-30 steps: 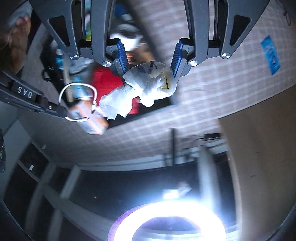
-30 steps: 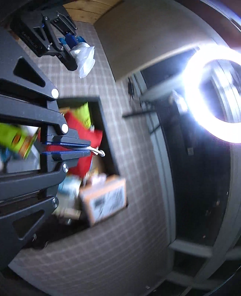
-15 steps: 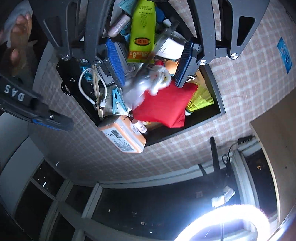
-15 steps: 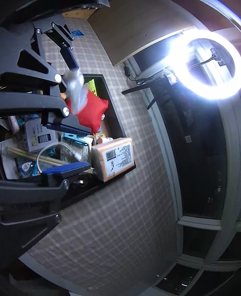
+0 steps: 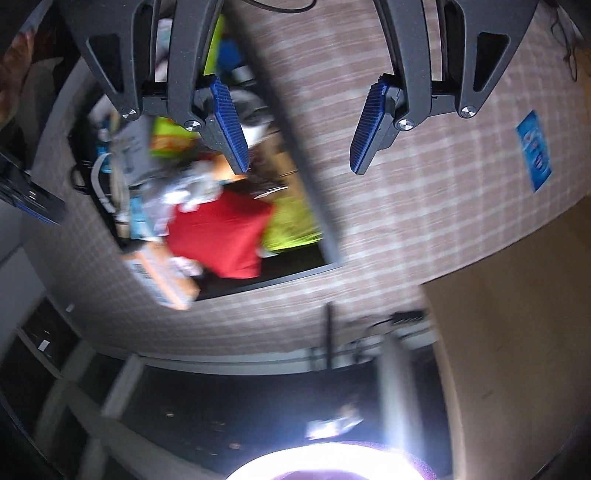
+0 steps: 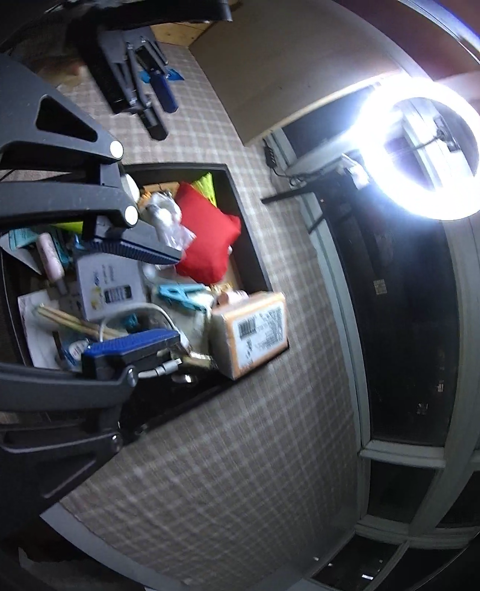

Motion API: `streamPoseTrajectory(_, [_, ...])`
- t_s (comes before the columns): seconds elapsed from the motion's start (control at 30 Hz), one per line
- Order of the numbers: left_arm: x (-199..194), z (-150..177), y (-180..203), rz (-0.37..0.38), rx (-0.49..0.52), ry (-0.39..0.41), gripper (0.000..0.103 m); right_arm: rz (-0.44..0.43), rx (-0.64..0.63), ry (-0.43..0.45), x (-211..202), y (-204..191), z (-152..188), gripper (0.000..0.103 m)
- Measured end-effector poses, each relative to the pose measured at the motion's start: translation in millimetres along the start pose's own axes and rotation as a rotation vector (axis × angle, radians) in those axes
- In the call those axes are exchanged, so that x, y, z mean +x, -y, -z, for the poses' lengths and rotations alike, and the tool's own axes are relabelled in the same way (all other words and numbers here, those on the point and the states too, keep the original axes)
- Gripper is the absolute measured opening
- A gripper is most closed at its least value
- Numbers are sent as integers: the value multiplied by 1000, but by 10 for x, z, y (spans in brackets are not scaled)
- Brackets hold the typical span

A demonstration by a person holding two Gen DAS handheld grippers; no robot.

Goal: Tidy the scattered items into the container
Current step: 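Carry the bag and cable to the black tray and open both grippers, then move the left tool to the blue Vinda tissue pack and grasp it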

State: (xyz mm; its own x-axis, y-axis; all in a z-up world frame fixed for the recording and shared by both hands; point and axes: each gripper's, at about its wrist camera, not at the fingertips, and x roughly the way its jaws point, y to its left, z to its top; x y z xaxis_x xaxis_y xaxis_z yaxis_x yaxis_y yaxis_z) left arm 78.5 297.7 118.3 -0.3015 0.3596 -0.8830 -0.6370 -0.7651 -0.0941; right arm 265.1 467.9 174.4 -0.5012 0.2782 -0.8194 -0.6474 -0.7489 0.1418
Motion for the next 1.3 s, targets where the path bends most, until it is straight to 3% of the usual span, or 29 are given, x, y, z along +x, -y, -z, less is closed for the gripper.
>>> streamPoseTrajectory(0.2, [-13,127,-778,-101,-117,-20,55,-40,-58,-20,108,-405,50,40])
streamPoseTrajectory(0.33, [-28,224,-1390,-161,-223,-34,61,-69,-90,-37,176,-684,79,44])
streamPoseTrajectory(0.73, [286,424,-3000,-308,-524,-148,62,-75,-179,-69,236,-1275,298,52])
streamPoseTrajectory(0.87, [473,425,-3253,-324,-568,-186,62,-79,-178,-76,240,-1315,363,52])
streamPoseTrajectory(1.03, [653,417,-3362,-285,-629,-197,62,-63,-163,-82,284,-1256,382,52])
streamPoseTrajectory(1.23, [895,375,-3291,-313,-611,-229,62,-59,-113,-110,395,-1138,388,52])
streamPoseTrajectory(1.3, [953,366,-3248,-336,-590,-231,67,-59,-105,-115,409,-1113,396,52])
